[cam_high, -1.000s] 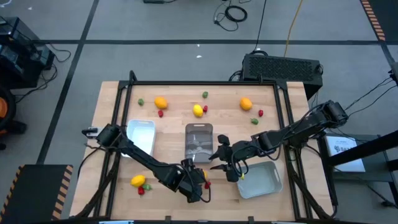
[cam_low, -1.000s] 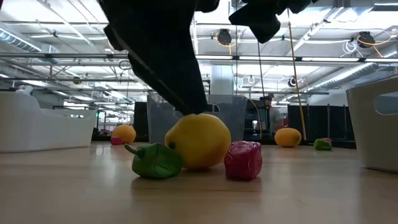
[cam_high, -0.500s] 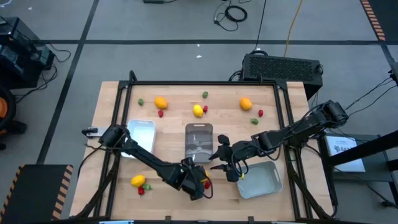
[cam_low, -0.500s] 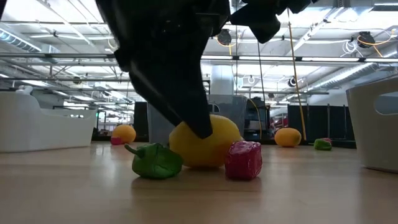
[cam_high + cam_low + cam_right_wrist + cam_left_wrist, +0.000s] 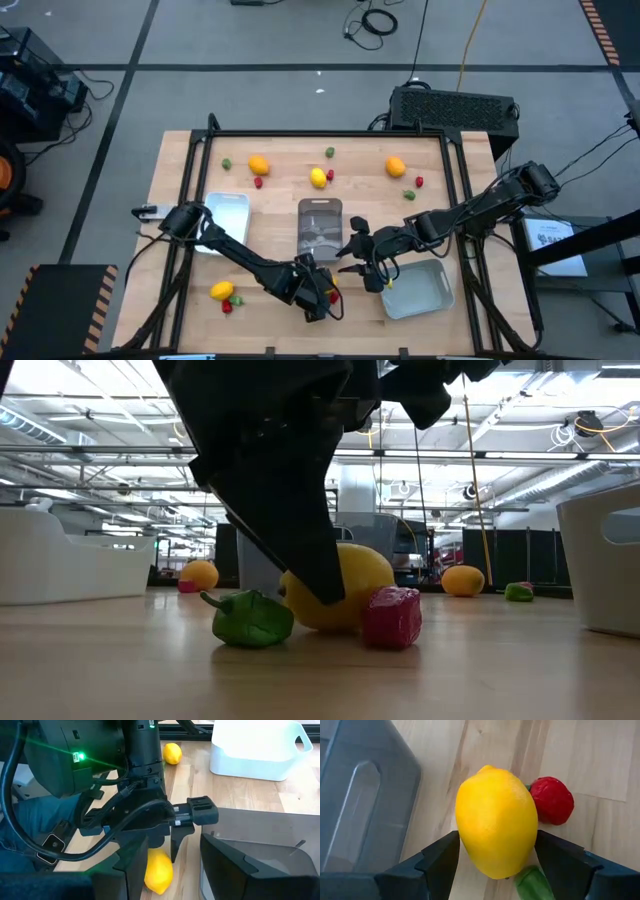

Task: Sort produce into baskets
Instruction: Put the lemon into the black bin

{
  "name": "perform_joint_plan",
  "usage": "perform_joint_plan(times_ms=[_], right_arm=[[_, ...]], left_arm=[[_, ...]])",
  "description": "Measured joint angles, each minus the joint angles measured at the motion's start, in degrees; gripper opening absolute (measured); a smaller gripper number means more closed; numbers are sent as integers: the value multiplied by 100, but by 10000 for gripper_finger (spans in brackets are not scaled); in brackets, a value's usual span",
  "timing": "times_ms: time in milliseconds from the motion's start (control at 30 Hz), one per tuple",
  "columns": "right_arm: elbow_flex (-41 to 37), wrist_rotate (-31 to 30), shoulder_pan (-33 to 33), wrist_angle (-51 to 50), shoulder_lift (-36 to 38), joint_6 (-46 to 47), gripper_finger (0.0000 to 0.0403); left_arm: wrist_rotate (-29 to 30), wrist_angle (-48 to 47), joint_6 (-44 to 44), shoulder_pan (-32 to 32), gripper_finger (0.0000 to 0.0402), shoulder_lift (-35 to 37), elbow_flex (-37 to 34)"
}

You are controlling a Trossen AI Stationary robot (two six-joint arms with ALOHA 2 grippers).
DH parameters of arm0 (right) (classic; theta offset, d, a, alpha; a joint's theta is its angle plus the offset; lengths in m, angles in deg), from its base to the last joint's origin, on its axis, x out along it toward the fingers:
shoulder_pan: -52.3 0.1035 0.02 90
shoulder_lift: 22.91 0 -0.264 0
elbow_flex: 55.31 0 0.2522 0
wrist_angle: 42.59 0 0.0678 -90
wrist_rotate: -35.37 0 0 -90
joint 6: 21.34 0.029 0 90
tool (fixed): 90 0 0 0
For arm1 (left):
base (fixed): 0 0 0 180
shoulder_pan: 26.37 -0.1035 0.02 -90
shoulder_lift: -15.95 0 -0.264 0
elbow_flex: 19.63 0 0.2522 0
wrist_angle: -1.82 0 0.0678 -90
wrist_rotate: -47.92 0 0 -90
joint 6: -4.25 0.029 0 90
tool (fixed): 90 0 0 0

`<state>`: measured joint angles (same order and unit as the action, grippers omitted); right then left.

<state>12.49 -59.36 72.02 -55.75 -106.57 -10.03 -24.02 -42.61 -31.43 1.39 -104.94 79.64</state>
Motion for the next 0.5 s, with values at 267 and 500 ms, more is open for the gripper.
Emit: perform_joint_plan(times_ms=[267, 500], right_arm=[[0, 0, 0, 0, -2, 0, 171], [-2, 0, 0, -2, 0, 0, 171]], left_arm=[[-301, 190, 3, -49, 262, -168, 4], [-345, 182, 24, -73, 249, -163, 2]])
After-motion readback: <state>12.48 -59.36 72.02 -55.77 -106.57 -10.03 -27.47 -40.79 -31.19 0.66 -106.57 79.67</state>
